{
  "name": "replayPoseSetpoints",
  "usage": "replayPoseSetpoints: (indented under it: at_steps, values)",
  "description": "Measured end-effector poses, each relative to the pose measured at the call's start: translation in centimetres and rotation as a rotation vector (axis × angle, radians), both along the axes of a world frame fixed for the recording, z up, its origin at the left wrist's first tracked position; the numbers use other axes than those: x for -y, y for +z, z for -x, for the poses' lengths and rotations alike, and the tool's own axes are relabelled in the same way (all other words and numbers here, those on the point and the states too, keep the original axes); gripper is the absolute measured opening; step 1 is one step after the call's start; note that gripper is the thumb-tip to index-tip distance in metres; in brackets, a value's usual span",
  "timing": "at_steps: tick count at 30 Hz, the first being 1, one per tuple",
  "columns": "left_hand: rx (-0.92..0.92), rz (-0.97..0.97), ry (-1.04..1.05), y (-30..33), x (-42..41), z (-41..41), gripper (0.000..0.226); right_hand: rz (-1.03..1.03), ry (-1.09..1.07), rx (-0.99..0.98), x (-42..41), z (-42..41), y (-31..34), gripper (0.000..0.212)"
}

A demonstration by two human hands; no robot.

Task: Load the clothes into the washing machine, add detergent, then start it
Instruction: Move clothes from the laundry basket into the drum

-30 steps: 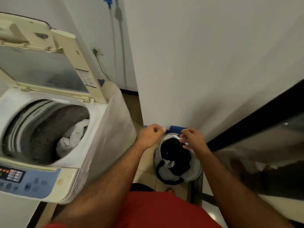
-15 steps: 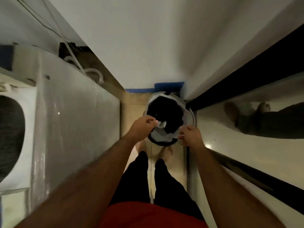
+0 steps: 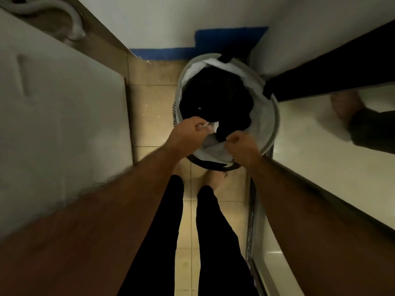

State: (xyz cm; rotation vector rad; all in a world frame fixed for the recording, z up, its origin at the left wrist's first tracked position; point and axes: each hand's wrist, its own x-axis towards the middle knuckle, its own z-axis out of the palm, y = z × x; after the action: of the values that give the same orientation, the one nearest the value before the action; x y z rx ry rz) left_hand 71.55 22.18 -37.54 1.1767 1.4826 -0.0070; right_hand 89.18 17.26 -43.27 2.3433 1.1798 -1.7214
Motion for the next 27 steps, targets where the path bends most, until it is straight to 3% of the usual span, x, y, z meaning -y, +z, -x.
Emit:
replayPoseSetpoints:
  at_steps: [5, 9, 13, 16, 20, 23, 27]
  values:
    - [-0.088, -0.143, 0.138, -6.6, -0.3, 0.1, 0.024, -0.09, 0.128, -0.068, -2.4, 3.3, -9.6, 0.034]
    - [-0.087, -0.248, 0.31, -9.7, -0.7, 0.1, 0.02, -0.127, 0.241, -0.13, -4.7, 6.9, -16.0, 0.03]
    - [0.032, -0.291, 0.427, -11.3, -1.4, 0.5, 0.012, -0.077, 0.502, 0.032, -5.5, 8.2, -21.4, 0.037]
    - [0.075, -0.308, 0.474, -11.8, -1.6, 1.1, 0.012, -0.129, 0.277, 0.229, -5.4, 7.5, -22.0, 0.03]
    - [0.062, -0.28, 0.522, -10.6, -0.9, 1.5, 0.011, -0.259, 0.057, 0.257, -5.0, 6.2, -17.5, 0.025]
    - [0.054, -0.239, 0.511, -7.5, -0.4, 1.1, 0.012, -0.35, -0.071, 0.178, -4.7, 4.6, -10.3, 0.013]
    - [0.061, -0.221, 0.394, 0.6, -1.7, 0.4, 0.023, -0.4, -0.281, 0.03, -6.1, 1.8, 3.0, 0.026]
